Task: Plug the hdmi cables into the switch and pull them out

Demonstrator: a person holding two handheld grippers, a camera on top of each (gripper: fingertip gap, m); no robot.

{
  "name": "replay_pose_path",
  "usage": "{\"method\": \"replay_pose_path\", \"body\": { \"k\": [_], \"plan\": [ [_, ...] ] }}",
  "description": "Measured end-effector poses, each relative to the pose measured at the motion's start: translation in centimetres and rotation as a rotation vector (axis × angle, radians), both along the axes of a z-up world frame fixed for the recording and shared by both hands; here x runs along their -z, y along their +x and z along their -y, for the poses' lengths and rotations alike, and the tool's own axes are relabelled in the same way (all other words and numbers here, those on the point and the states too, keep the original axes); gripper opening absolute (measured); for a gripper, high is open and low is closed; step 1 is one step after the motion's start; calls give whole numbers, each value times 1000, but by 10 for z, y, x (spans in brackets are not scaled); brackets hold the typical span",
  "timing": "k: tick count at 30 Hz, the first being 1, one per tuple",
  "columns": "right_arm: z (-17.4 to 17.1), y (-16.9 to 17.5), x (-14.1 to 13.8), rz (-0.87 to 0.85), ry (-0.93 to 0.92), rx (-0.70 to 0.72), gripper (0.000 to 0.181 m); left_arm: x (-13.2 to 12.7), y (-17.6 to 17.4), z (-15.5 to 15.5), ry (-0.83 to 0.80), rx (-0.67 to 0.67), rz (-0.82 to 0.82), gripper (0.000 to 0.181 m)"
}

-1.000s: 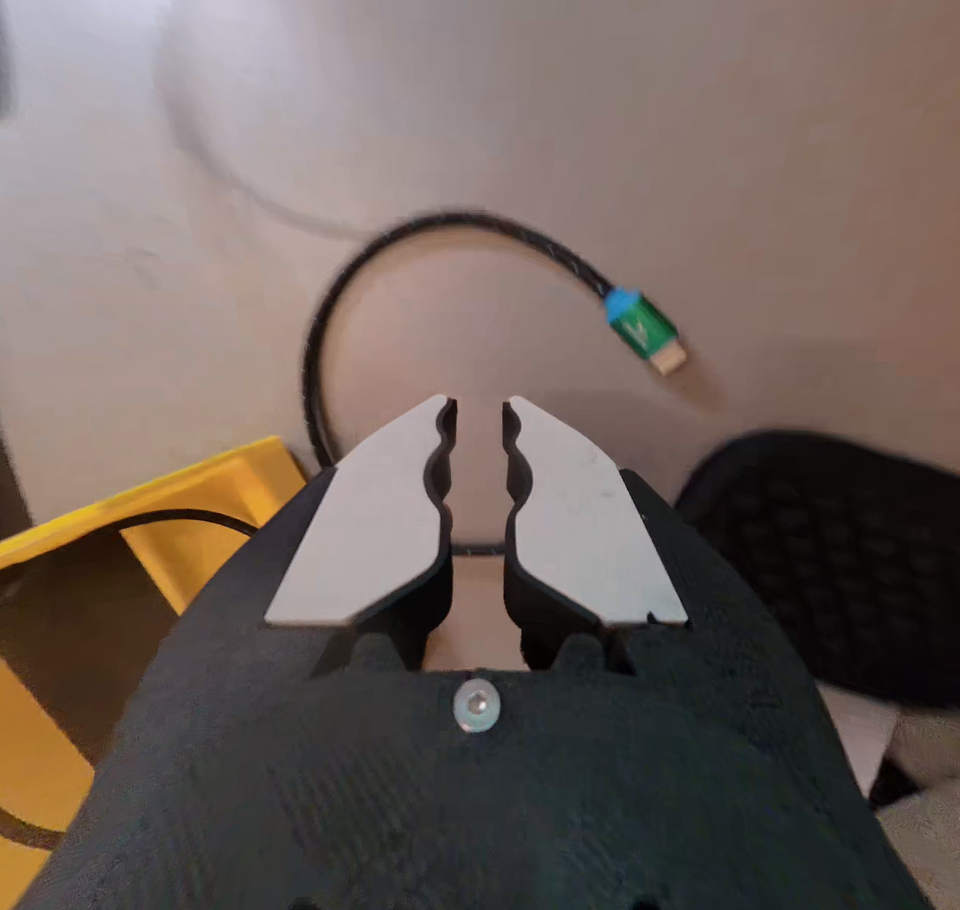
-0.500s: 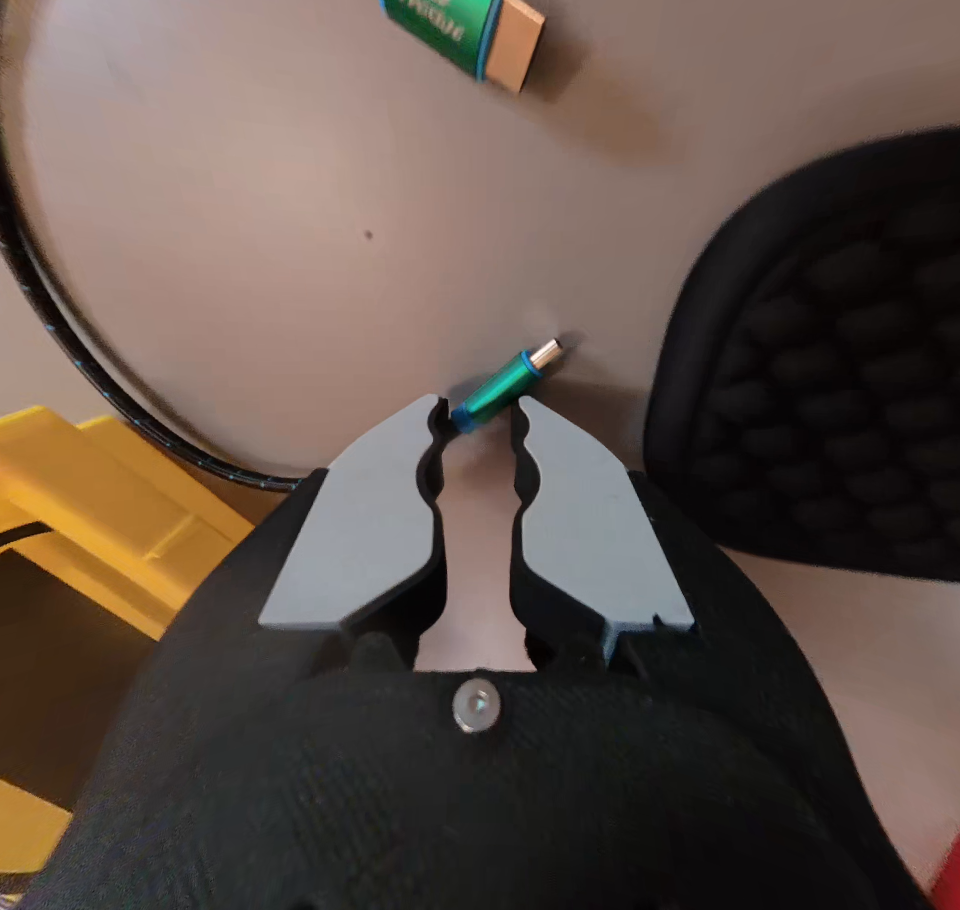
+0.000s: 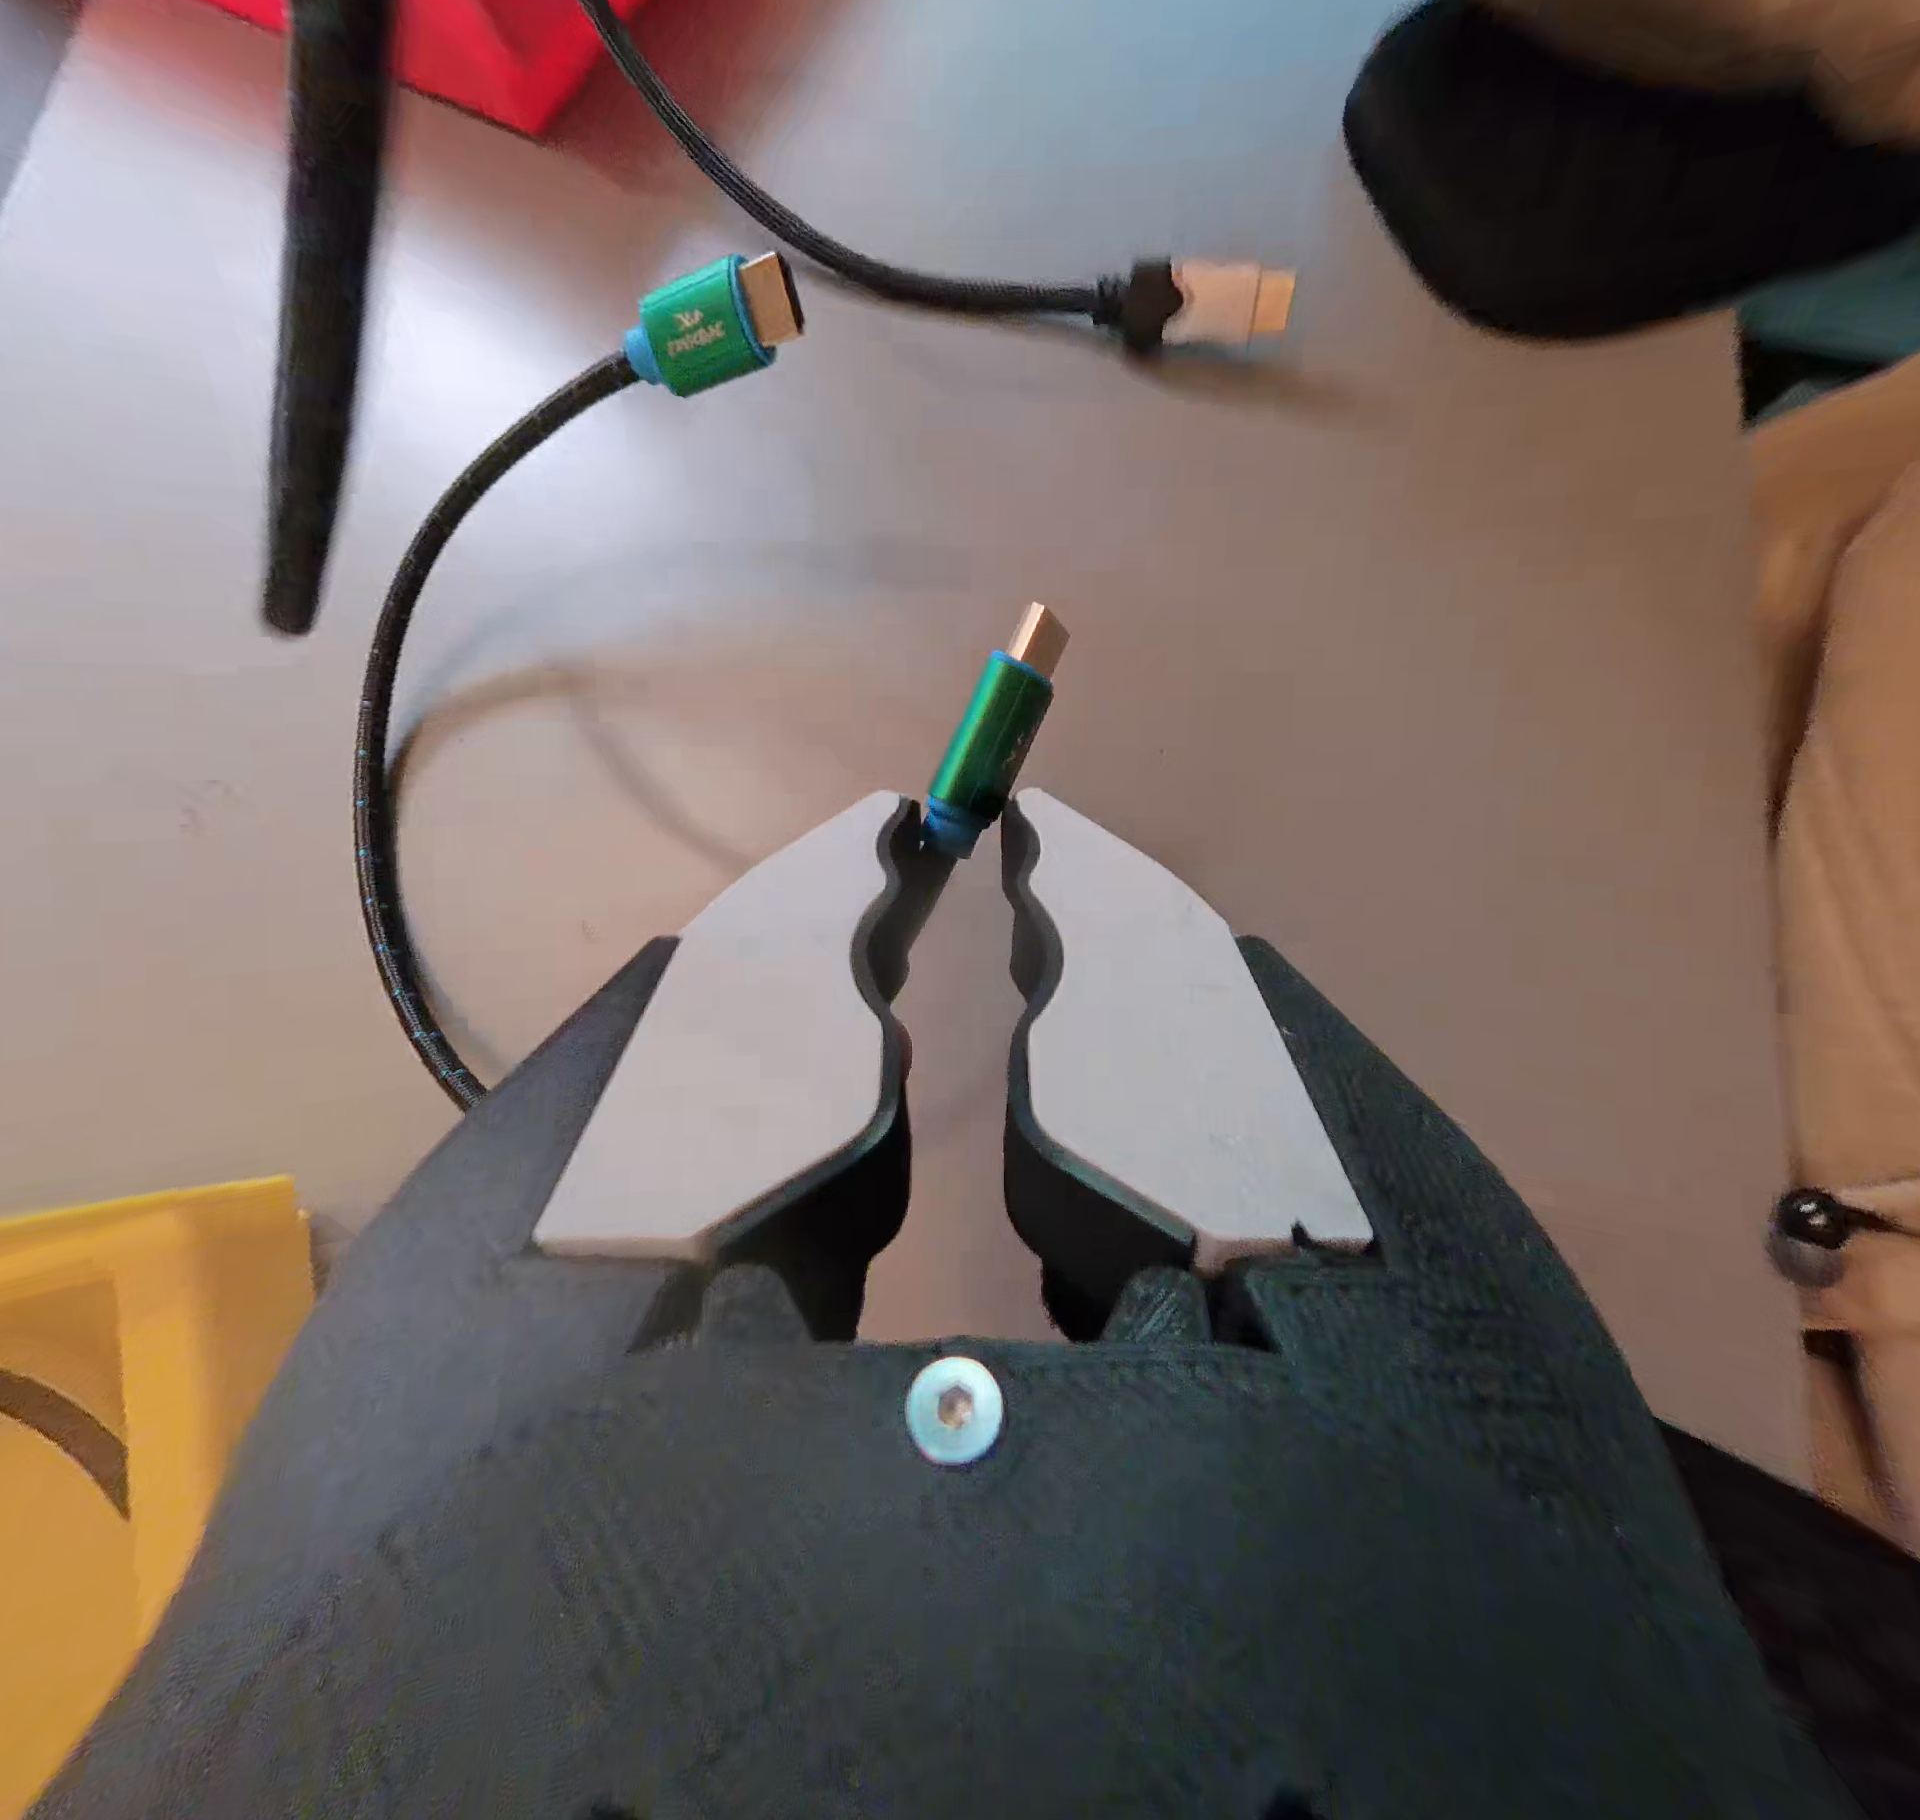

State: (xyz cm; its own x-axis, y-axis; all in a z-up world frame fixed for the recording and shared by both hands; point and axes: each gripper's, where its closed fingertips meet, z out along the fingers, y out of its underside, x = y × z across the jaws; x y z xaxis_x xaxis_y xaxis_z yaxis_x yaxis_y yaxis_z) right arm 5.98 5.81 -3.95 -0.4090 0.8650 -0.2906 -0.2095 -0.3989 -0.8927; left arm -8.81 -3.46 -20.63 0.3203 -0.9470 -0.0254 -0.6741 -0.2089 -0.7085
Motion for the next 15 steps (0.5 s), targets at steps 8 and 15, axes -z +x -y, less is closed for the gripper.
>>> {"method": "replay_pose_path", "body": {
  "k": [8,15],
  "plan": [
    [10,28,4,60,51,-49,24,-32,-47,-16,-52,-237,191,15],
    [26,32,20,234,131,-65,24,-56,-44,-41,67,-327,102,15]
  ]
}}
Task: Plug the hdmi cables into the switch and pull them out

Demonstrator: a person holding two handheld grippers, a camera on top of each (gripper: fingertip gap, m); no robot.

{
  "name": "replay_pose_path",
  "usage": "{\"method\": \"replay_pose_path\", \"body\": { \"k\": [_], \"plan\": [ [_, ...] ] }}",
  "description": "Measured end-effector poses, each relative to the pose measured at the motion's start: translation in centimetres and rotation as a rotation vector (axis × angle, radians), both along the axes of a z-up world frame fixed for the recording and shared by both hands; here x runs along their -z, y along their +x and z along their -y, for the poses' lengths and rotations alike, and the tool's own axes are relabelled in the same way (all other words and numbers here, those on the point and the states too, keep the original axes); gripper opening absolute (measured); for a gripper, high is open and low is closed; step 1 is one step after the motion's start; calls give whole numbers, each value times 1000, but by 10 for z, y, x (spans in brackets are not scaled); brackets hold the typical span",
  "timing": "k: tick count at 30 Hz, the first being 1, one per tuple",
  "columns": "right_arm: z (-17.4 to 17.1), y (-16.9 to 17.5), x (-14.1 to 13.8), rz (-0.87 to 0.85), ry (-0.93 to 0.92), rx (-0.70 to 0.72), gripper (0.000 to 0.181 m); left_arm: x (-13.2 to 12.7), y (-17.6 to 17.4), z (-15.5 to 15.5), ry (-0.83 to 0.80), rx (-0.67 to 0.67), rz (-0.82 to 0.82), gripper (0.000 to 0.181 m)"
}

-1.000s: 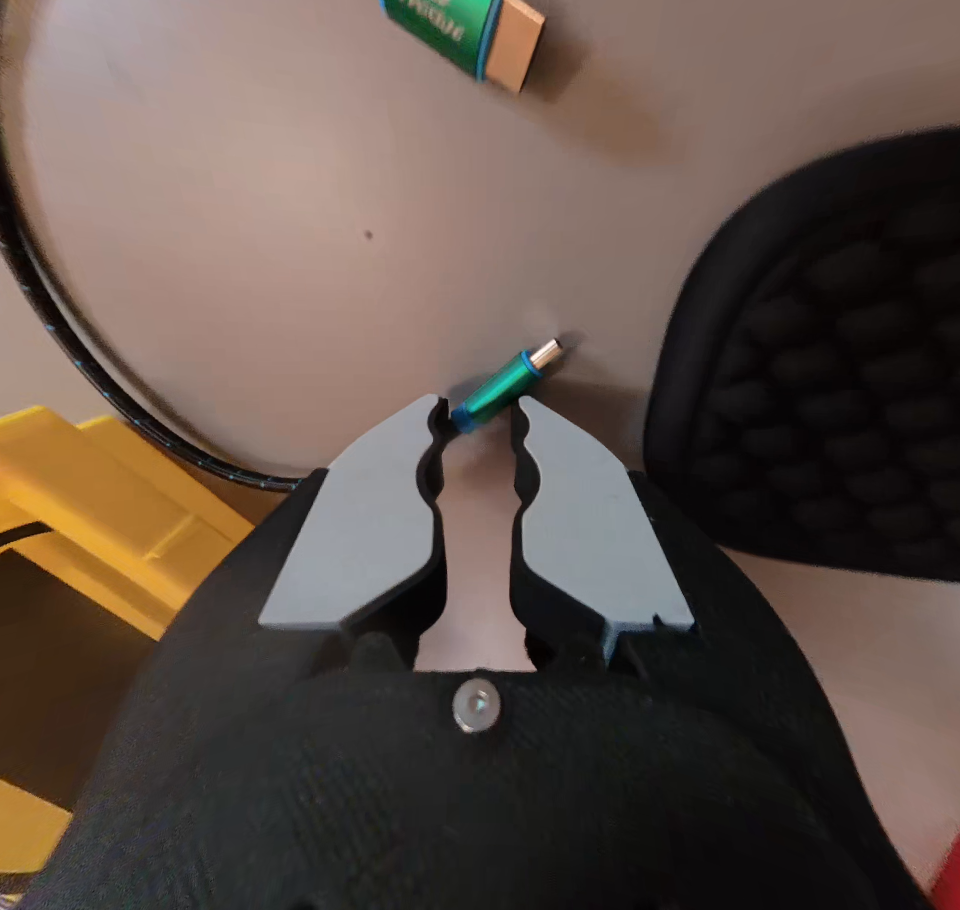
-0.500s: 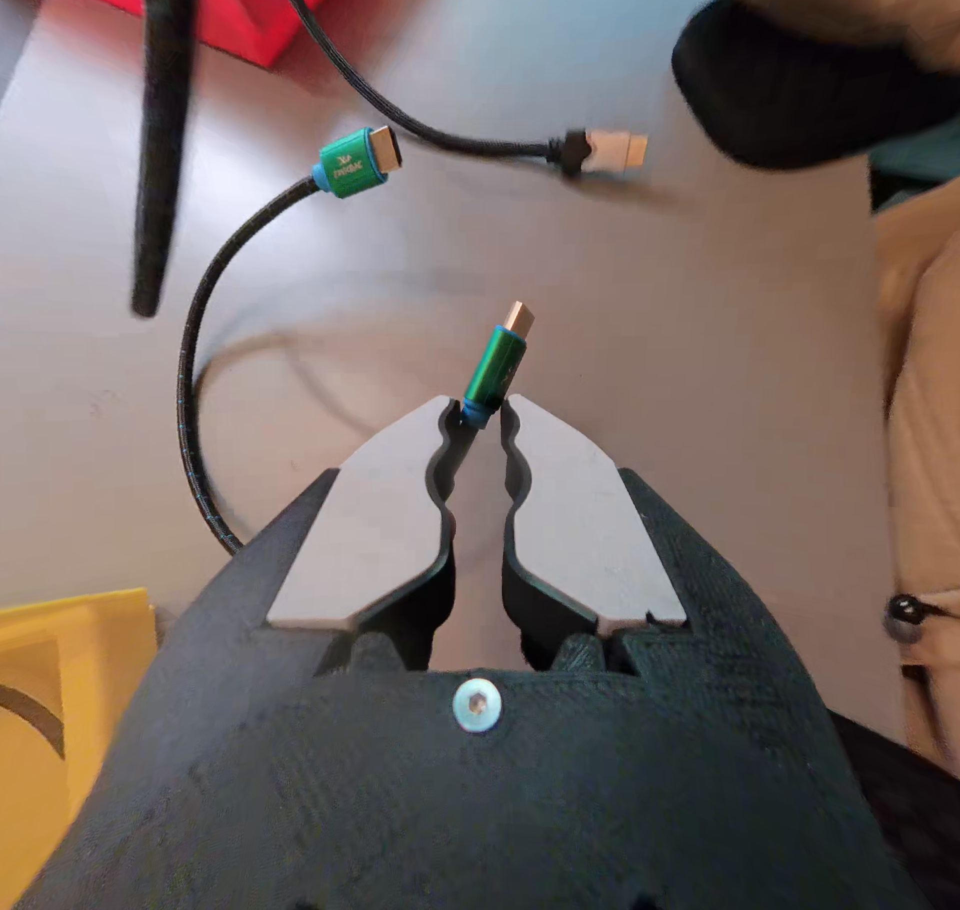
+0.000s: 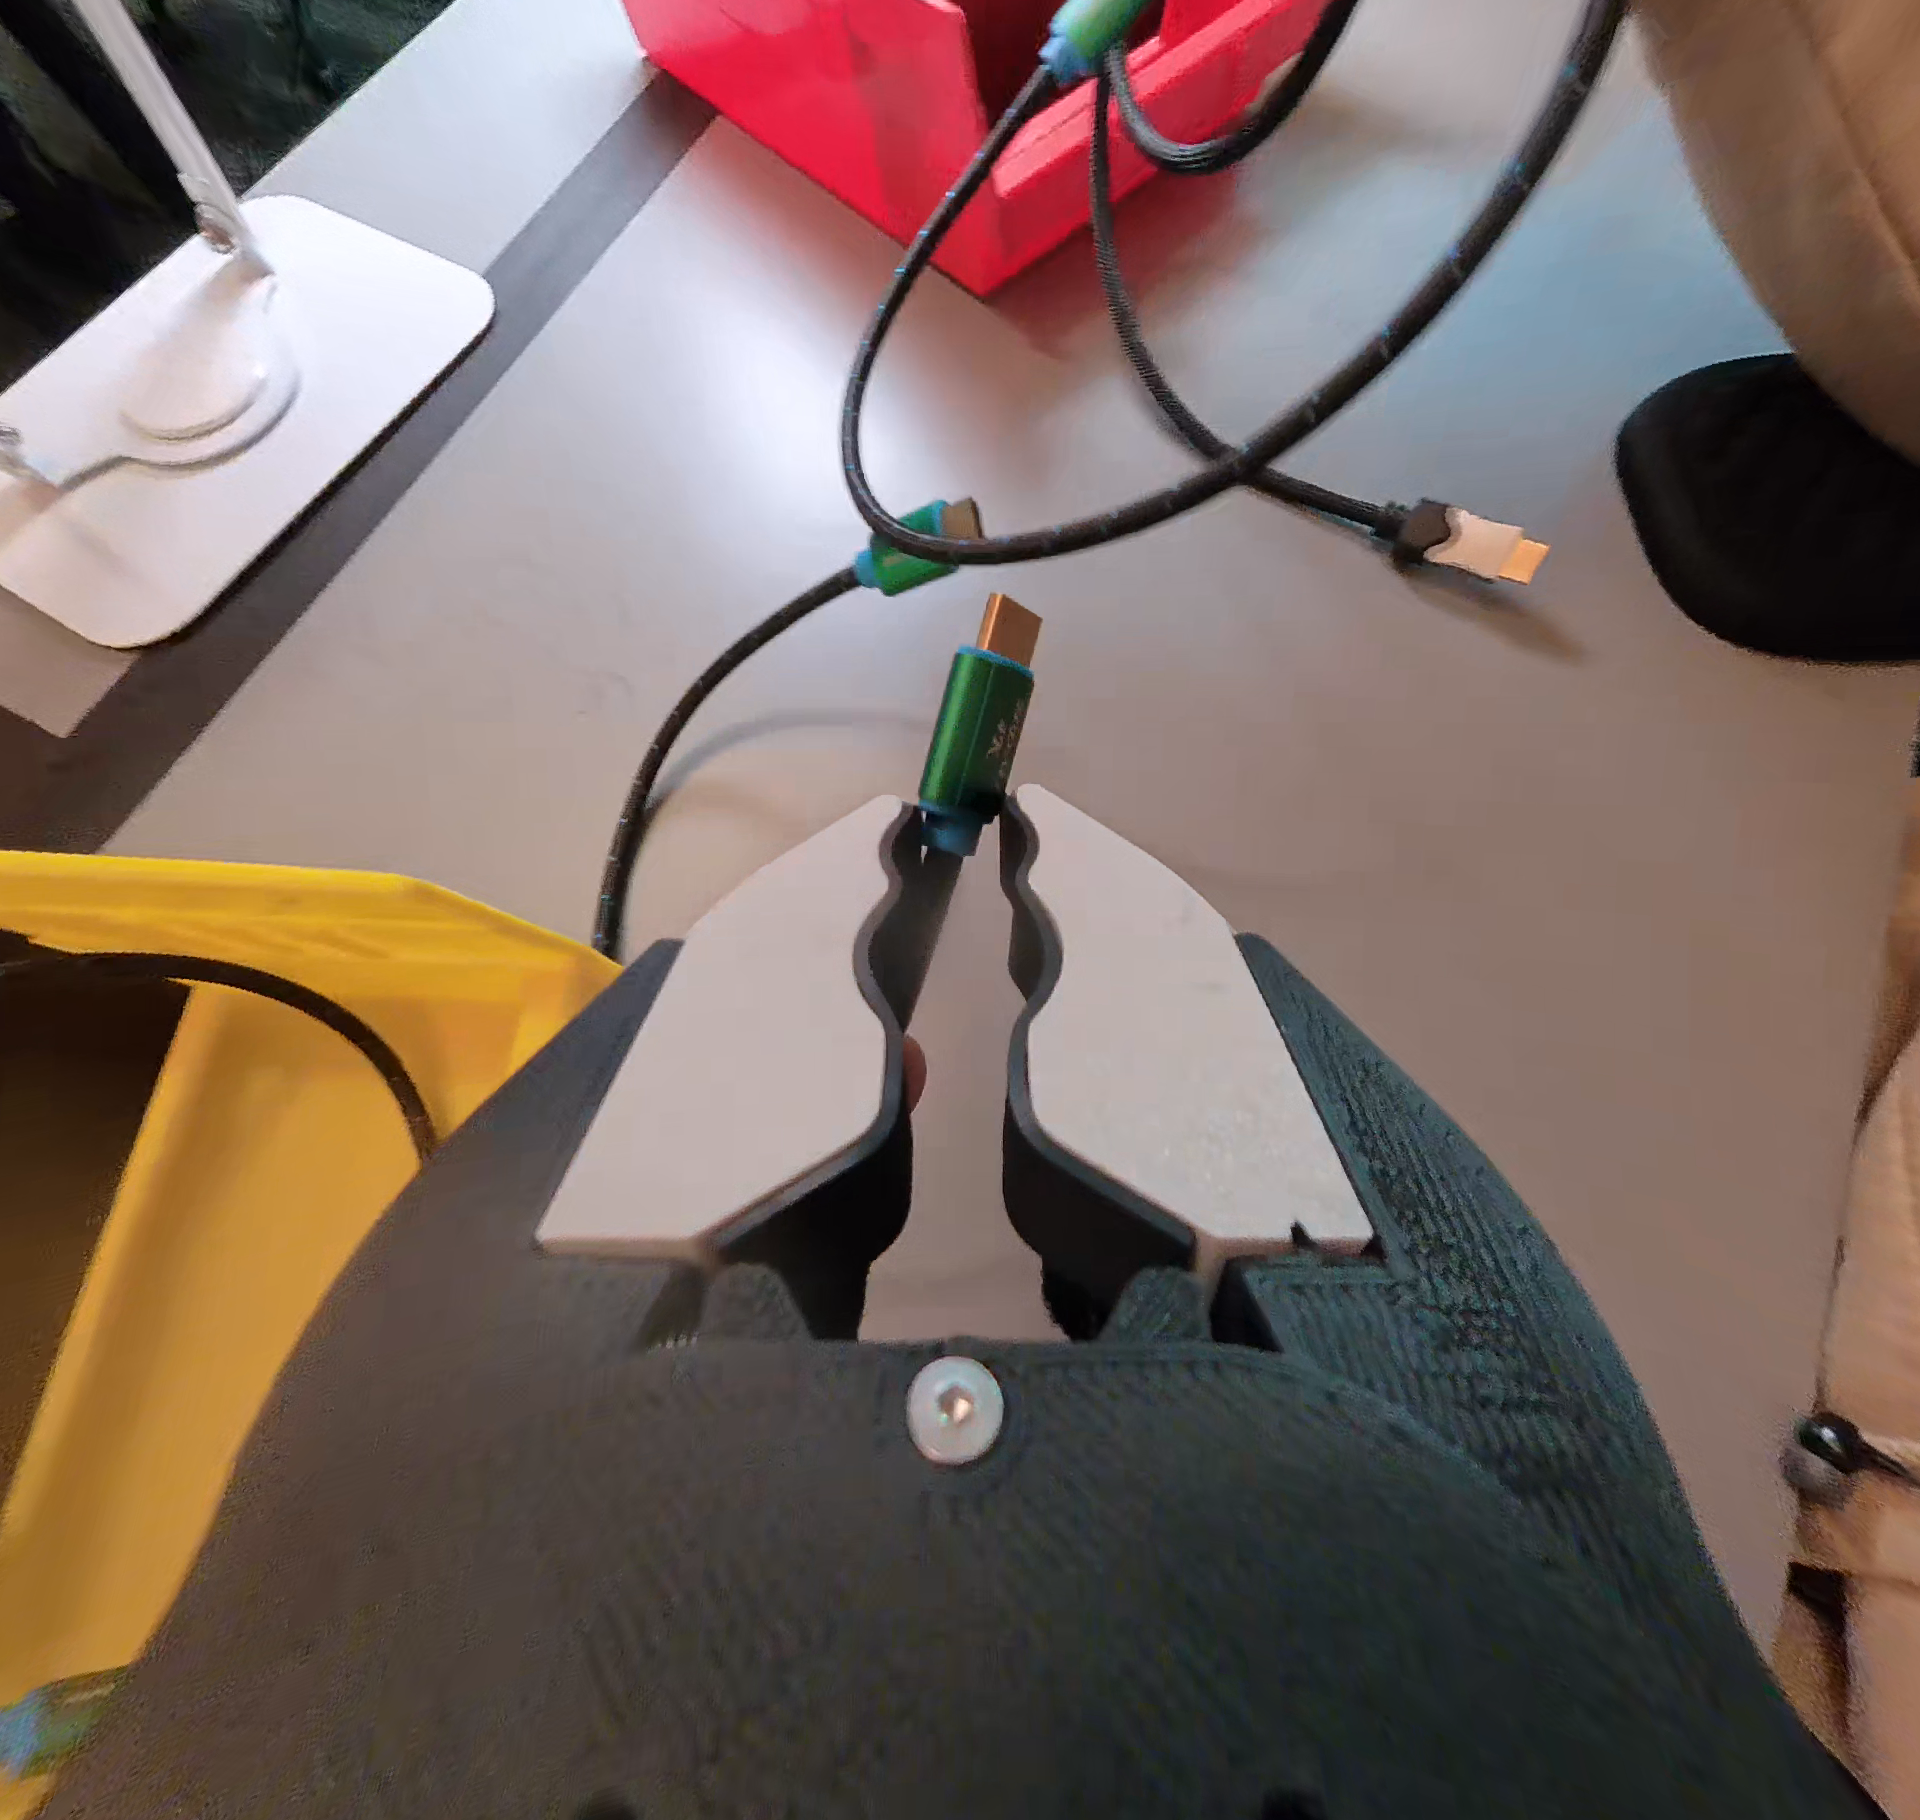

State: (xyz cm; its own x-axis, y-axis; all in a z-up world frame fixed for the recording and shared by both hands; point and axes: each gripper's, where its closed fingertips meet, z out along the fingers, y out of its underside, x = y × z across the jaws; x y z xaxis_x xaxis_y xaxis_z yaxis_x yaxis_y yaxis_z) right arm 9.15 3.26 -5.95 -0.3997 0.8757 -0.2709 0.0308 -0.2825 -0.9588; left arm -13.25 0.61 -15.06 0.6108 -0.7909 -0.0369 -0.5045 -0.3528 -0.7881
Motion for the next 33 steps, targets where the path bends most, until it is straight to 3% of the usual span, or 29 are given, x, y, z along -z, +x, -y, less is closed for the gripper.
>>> {"method": "replay_pose_path", "body": {
  "k": [7,11,14,22,27,33],
  "plan": [
    [2,1,19,156,49,24,23,-22,18,-29,0,3,25,15],
    [13,20,-6,17,57,-35,23,-53,15,-57,30,-74,174,15],
    [18,27,-11,8,76,-33,23,-65,16,-66,79,-97,220,14],
    [14,-38,15,131,42,-56,24,-74,53,-35,252,50,39,13],
    [-1,-72,15,59,-46,-29,24,-91,70,-26,339,120,-7,13],
    [-12,-84,7,-9,-135,16,23,-88,80,-27,378,204,-66,13]
  ]
}}
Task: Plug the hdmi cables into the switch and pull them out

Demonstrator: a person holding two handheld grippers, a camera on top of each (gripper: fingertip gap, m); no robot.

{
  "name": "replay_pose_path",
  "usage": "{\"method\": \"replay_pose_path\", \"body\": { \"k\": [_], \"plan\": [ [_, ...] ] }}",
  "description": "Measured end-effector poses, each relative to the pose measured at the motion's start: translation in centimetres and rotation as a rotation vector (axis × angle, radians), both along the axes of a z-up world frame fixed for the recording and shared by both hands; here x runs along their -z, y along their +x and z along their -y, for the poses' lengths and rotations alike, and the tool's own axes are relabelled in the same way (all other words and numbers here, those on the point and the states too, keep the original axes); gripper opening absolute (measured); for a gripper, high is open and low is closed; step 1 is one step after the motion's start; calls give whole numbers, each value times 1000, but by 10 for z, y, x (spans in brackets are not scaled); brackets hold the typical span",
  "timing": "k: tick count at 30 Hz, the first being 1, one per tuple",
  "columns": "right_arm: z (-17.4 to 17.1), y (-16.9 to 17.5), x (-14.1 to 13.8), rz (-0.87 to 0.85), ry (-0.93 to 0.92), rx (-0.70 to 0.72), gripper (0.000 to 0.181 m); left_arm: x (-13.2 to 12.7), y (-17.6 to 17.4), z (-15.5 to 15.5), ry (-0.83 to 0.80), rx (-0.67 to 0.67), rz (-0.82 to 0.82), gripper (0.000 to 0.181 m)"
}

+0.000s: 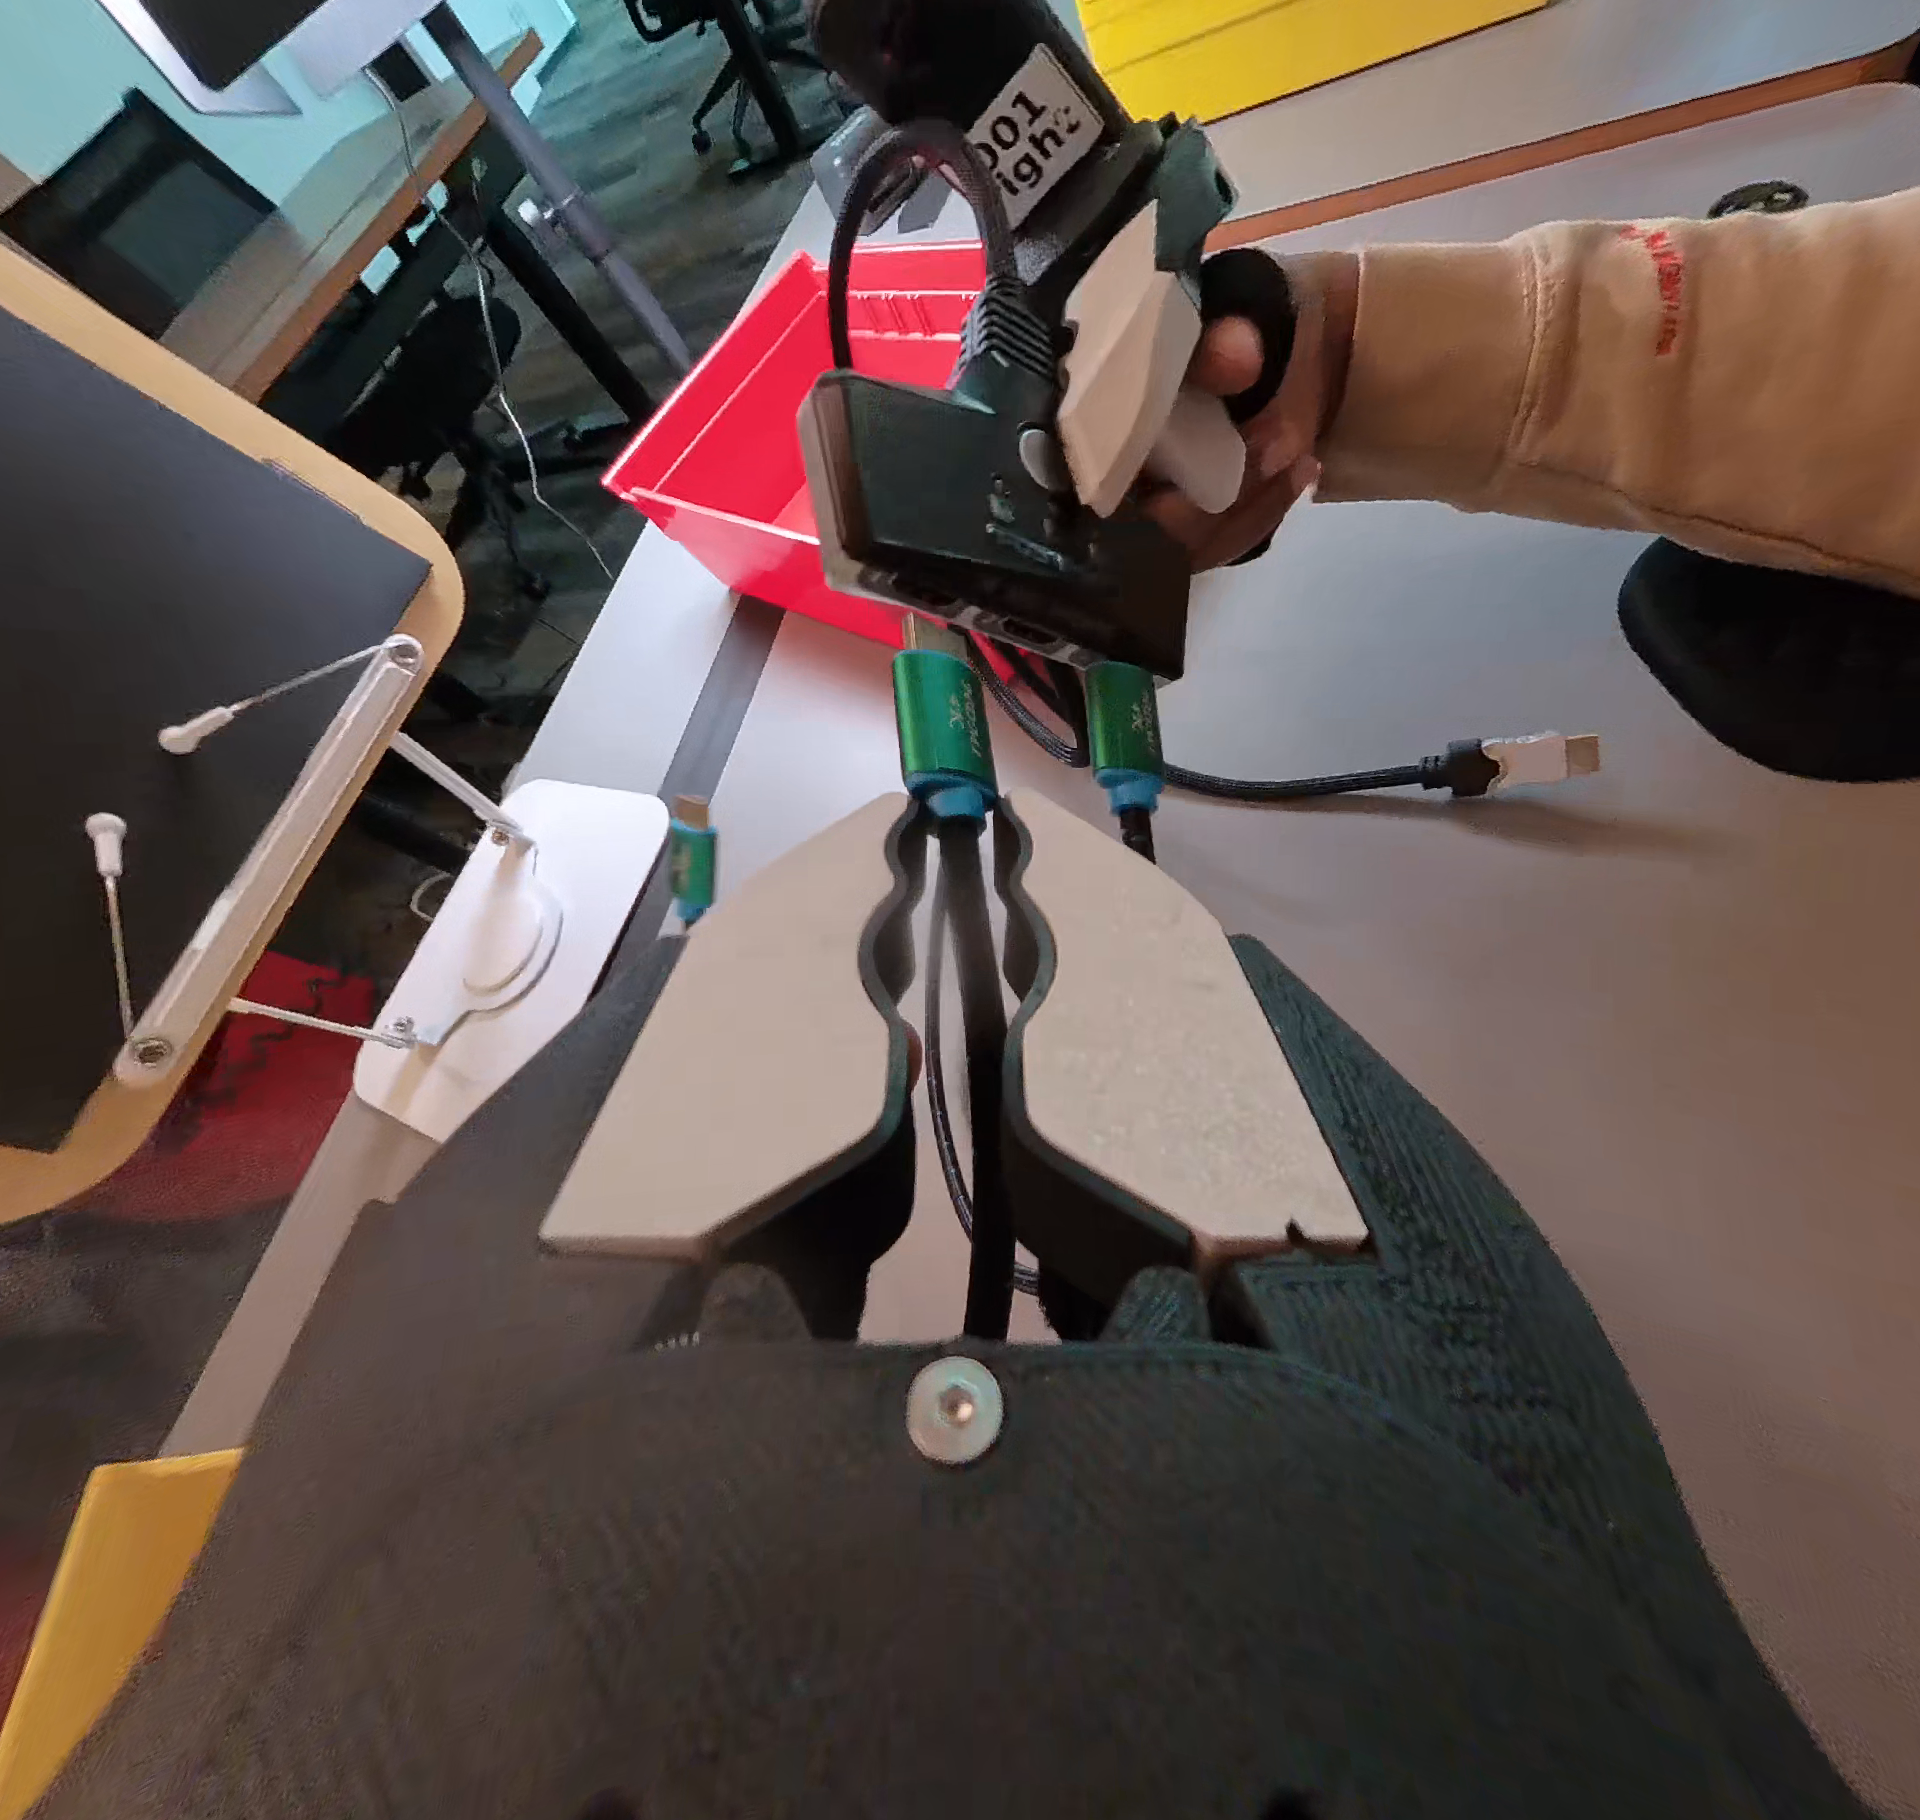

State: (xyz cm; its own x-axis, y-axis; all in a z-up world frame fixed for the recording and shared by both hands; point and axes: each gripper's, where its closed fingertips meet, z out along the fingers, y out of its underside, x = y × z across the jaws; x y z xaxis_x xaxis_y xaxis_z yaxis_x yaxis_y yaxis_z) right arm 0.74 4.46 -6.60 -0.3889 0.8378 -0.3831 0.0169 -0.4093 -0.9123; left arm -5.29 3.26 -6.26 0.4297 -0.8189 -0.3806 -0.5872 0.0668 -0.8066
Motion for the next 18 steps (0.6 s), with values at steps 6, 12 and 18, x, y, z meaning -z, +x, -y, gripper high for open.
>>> {"method": "replay_pose_path", "body": {
  "k": [6,12,18],
  "plan": [
    [0,-6,4,11,-22,-3,24,2,0,-3,50,-9,-8,13],
    [4,-5,6,8,-33,-31,24,4,1,2,17,24,17,13],
    [7,-6,6,1,-30,-43,23,3,2,7,-86,92,130,13]
  ]
}}
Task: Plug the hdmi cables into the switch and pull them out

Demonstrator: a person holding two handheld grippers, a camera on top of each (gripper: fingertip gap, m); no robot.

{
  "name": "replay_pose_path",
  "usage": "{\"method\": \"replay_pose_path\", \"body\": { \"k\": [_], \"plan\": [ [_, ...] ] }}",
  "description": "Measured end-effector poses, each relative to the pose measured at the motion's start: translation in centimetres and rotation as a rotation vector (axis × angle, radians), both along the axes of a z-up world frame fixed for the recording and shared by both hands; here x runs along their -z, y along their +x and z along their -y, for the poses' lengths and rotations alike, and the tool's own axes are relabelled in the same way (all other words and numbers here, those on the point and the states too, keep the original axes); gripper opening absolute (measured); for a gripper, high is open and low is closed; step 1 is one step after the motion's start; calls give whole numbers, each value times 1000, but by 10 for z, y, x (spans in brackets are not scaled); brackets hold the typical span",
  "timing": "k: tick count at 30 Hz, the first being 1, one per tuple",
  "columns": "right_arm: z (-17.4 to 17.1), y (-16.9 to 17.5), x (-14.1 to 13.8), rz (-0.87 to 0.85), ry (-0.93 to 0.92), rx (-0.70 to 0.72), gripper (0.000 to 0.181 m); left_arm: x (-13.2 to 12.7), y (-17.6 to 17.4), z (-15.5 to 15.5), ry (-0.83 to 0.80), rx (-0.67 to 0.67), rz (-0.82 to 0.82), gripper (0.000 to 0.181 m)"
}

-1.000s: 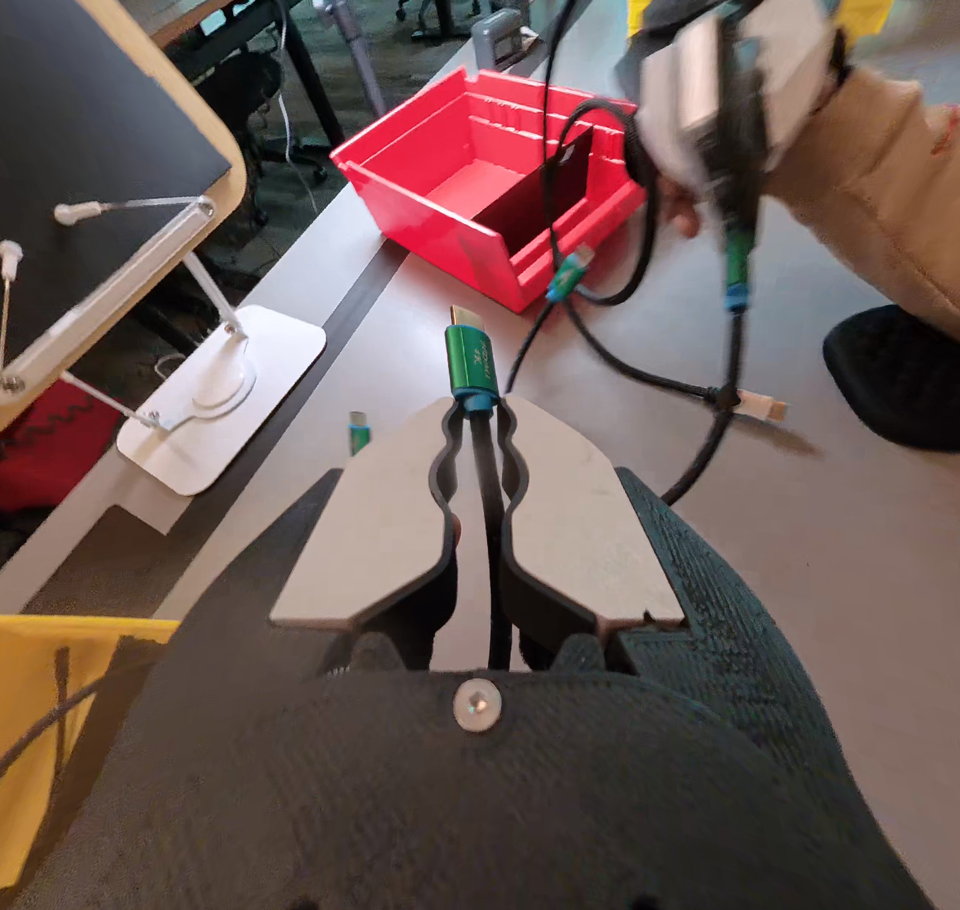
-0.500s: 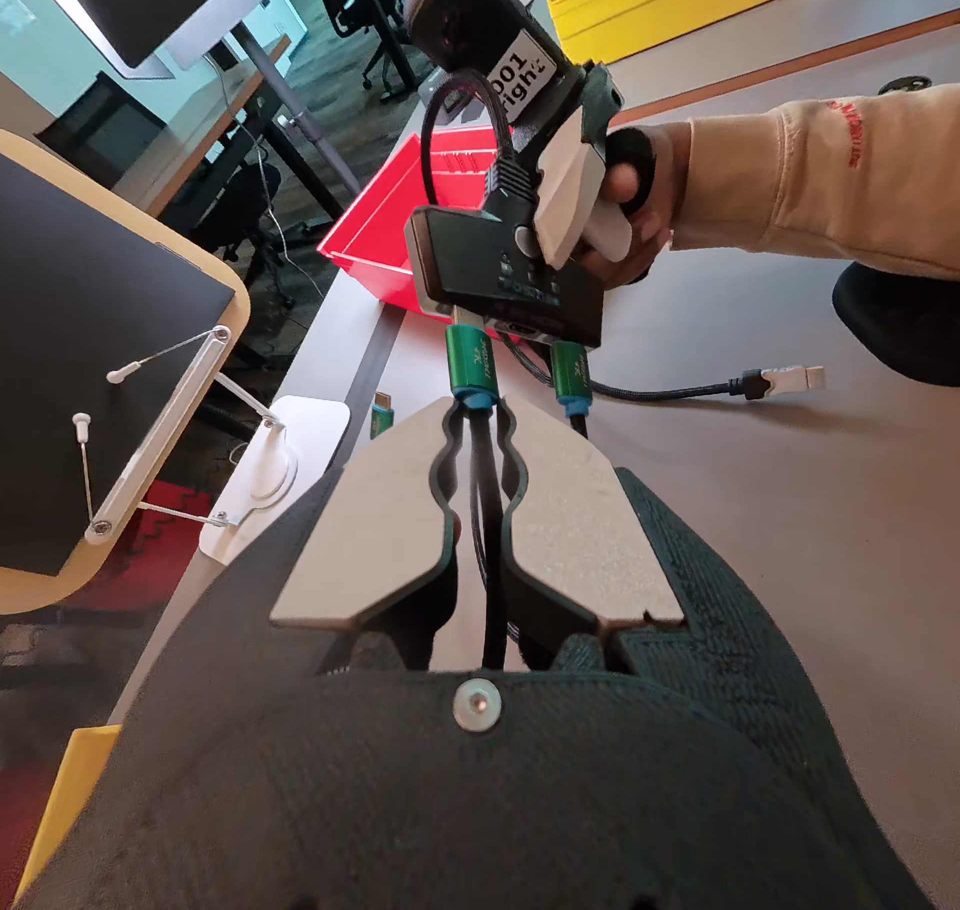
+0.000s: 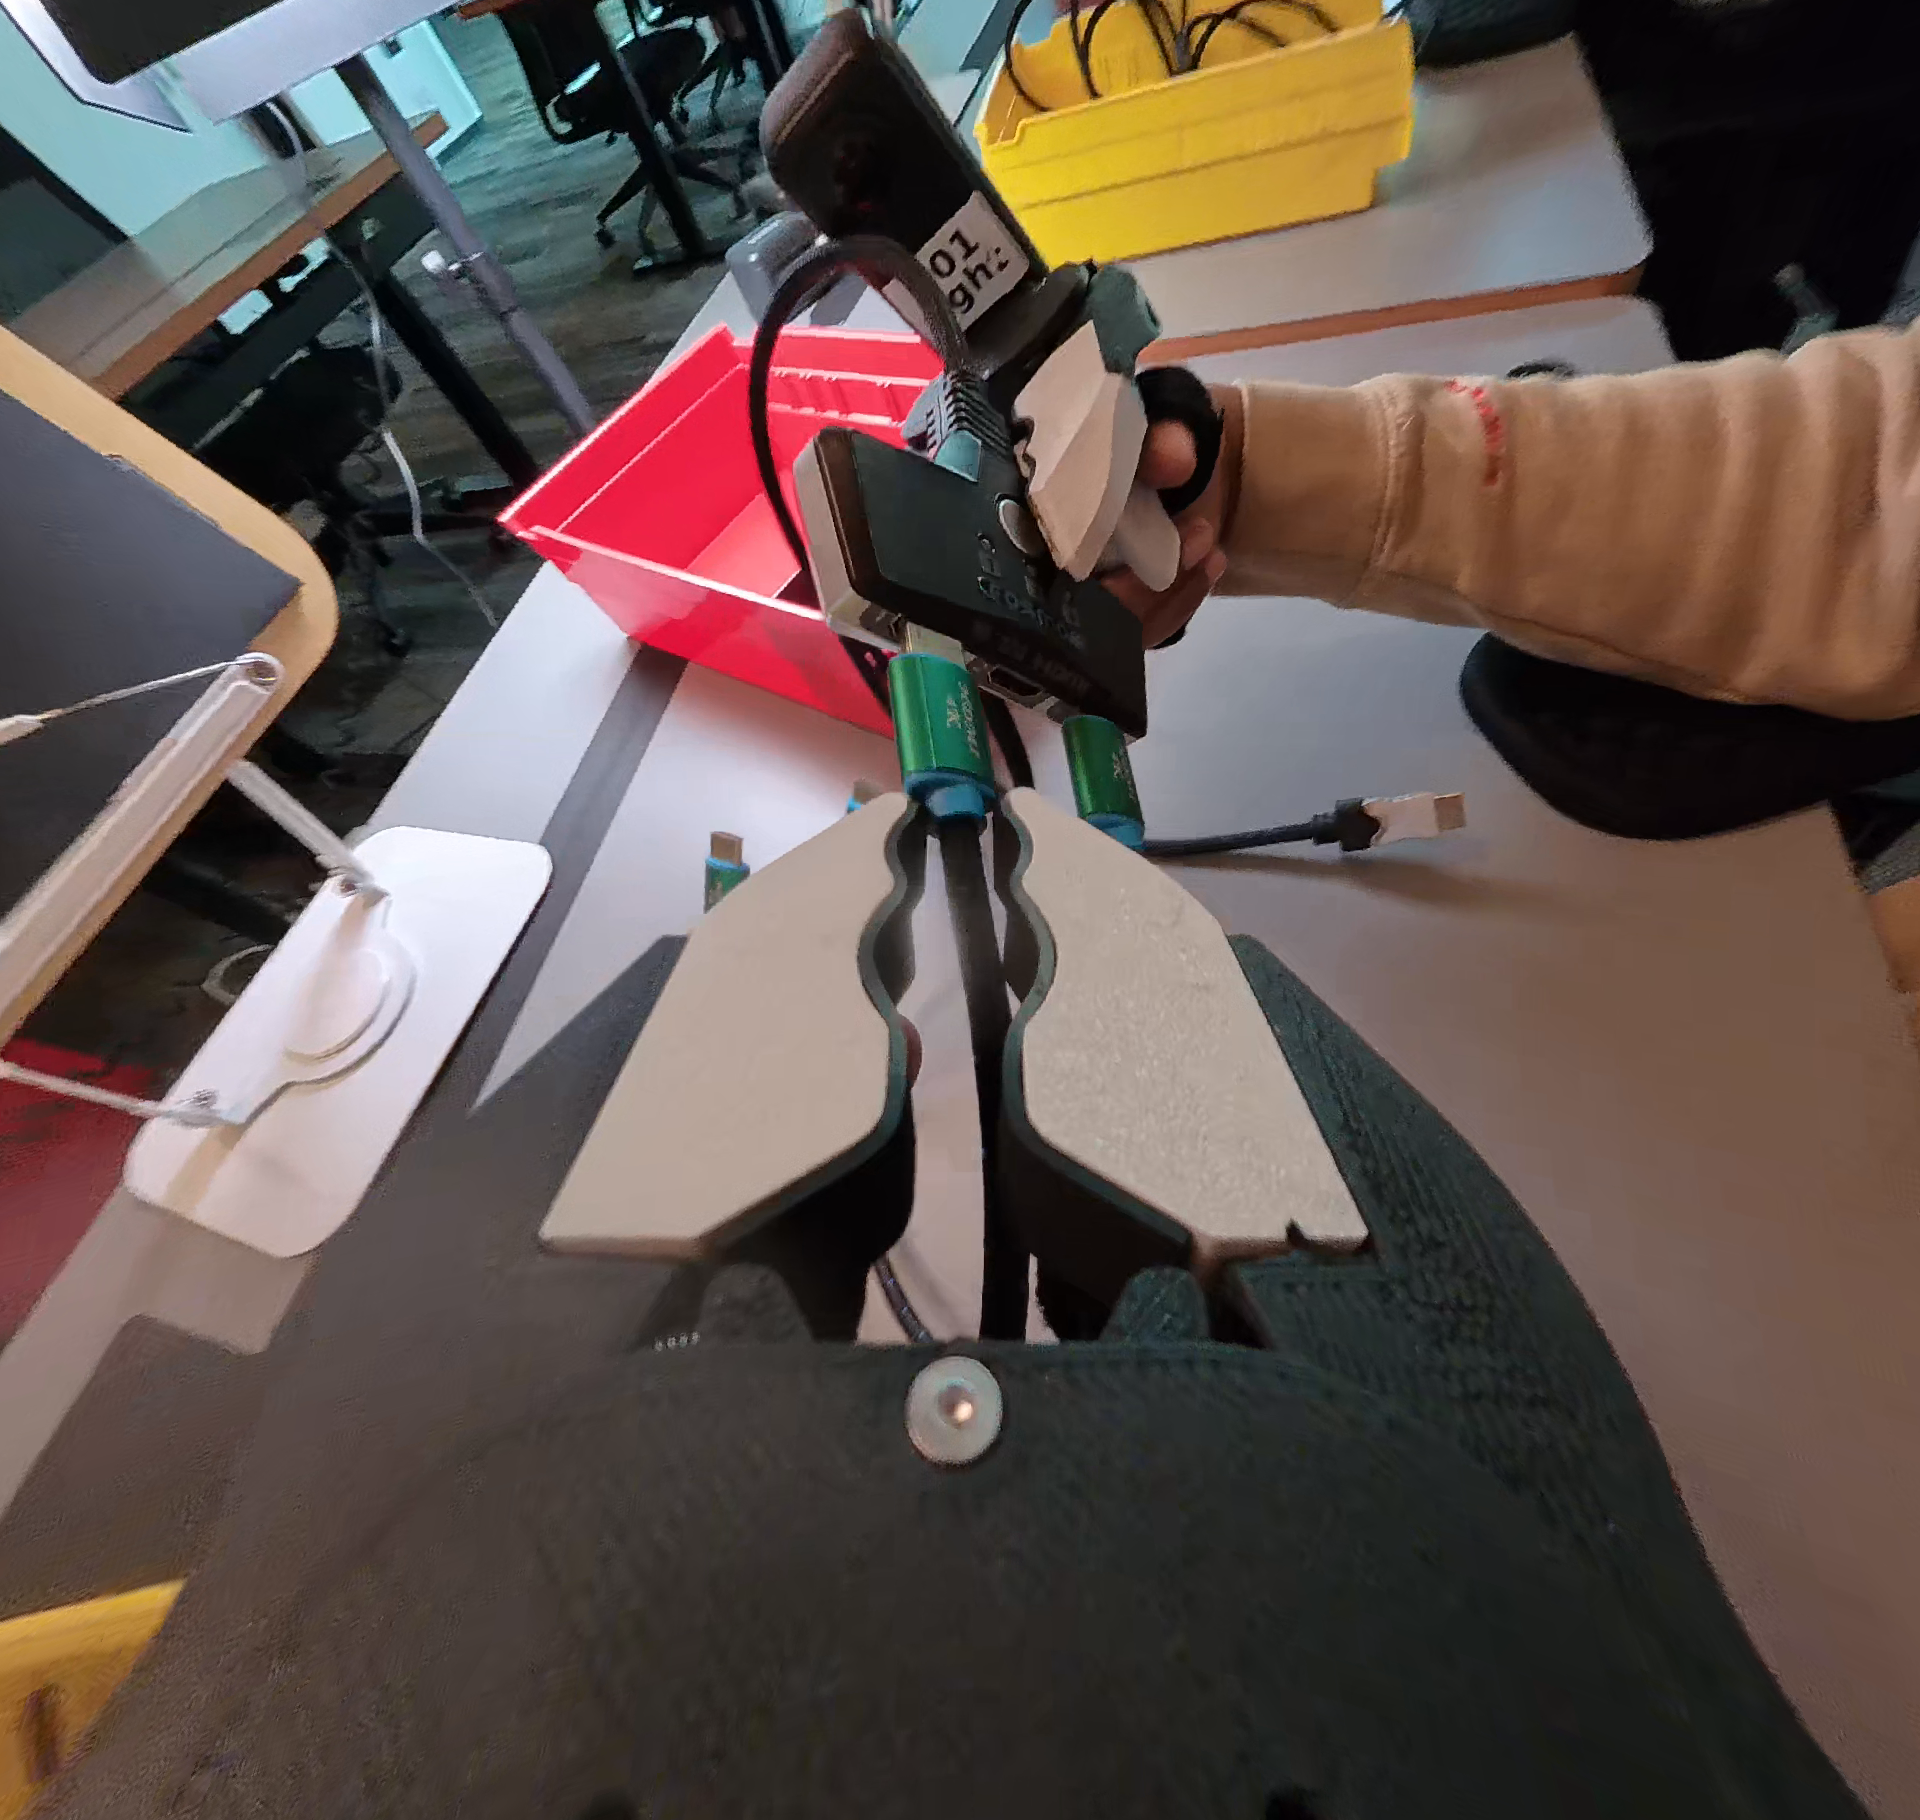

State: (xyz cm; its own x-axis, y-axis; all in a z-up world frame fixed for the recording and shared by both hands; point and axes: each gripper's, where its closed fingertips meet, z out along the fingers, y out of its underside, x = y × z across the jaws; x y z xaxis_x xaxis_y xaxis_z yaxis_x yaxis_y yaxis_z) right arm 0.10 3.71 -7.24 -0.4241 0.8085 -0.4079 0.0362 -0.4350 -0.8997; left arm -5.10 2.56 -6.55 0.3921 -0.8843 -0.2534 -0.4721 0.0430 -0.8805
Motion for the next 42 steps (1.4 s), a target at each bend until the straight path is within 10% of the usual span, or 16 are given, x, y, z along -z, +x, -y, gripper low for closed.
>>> {"method": "replay_pose_path", "body": {
  "k": [42],
  "plan": [
    [4,-3,18,120,54,-4,22,21,1,-8,-101,-18,18,11]
  ]
}}
